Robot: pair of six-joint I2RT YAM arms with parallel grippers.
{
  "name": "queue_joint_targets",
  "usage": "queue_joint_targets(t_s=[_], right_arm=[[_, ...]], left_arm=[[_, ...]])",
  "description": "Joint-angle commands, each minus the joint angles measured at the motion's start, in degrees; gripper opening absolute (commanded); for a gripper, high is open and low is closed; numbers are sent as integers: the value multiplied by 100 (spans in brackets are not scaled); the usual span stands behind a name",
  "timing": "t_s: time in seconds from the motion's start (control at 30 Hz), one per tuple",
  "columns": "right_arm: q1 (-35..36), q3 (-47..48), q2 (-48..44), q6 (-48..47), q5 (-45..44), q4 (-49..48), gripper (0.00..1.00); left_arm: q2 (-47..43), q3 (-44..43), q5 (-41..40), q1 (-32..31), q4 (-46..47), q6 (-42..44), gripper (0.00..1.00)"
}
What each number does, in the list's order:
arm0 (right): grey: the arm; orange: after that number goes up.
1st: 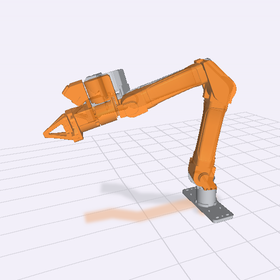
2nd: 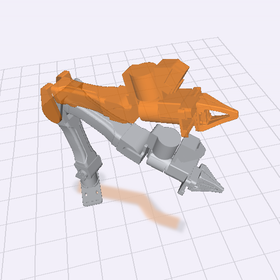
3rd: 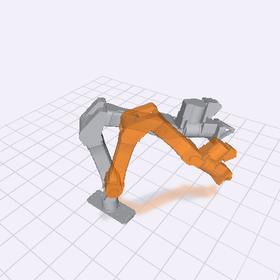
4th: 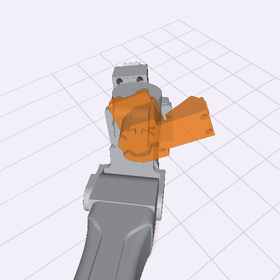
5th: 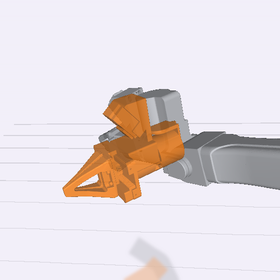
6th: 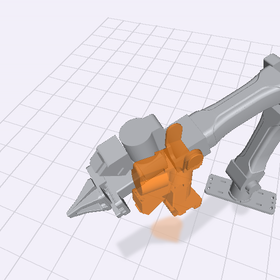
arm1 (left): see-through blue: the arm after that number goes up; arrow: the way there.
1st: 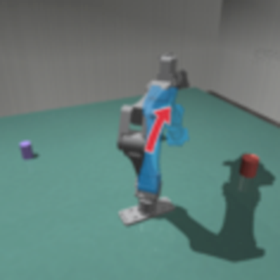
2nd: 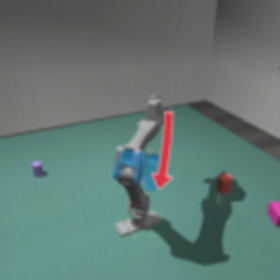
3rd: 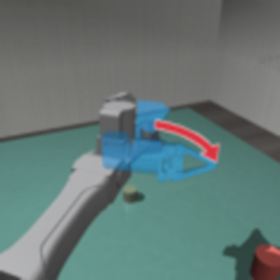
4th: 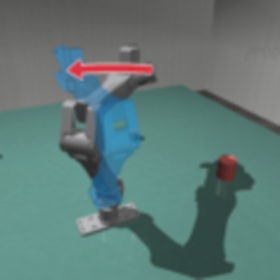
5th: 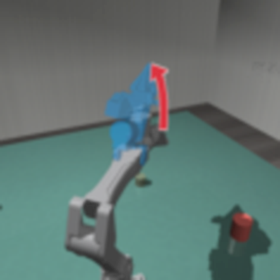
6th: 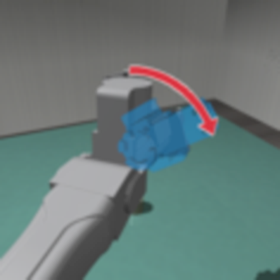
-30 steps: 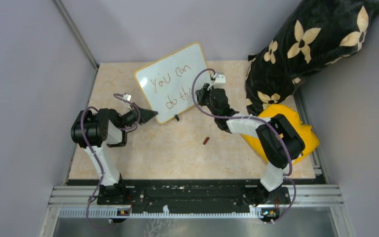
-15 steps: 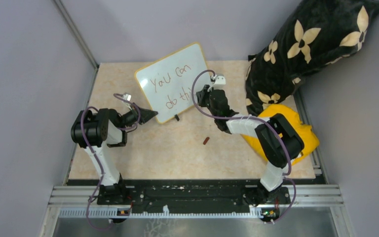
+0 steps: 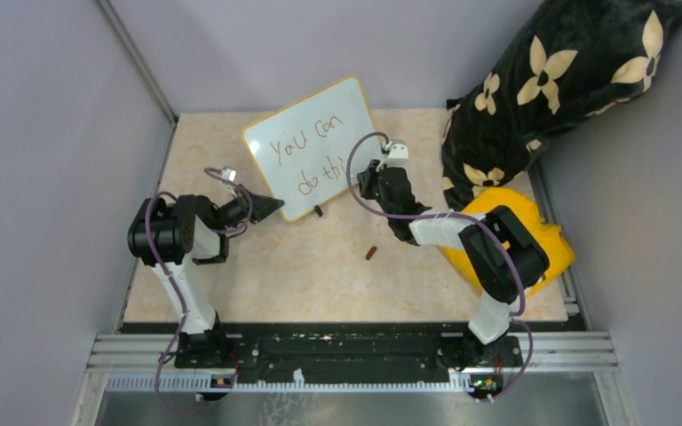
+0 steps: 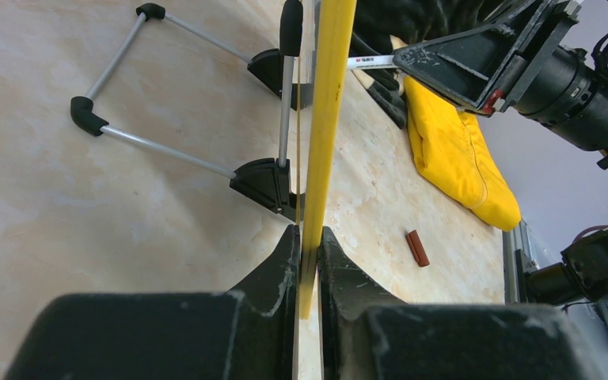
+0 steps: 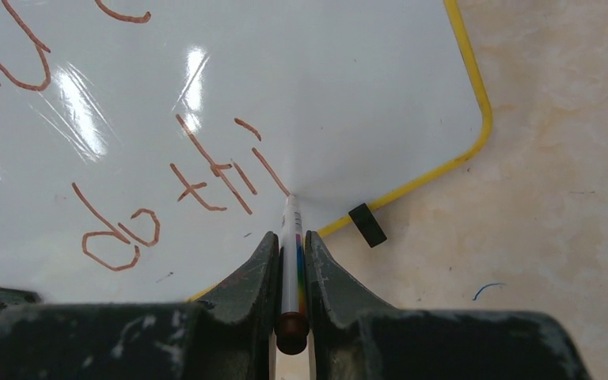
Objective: Write a sentence on the whiteboard
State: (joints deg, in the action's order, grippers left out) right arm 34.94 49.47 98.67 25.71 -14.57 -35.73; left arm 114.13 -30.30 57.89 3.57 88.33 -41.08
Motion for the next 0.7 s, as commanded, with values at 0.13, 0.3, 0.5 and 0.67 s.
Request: queue_joint_targets(t_s=[0.13, 0.3, 0.5, 0.67], right_arm=[[-191, 236, -615, 43, -270, -286, 0], [-331, 526, -451, 124, -209, -245, 0], [-339, 697, -234, 153, -80, -230, 0], [-341, 806, -85, 154, -47, -193, 0]], left_arm=[[66, -62, 126, -41, 140, -91, 0], [75, -67, 126, -41, 140, -93, 0], [69, -72, 135, -41, 140, -98, 0], [75, -72, 143, -39, 140, -93, 0]])
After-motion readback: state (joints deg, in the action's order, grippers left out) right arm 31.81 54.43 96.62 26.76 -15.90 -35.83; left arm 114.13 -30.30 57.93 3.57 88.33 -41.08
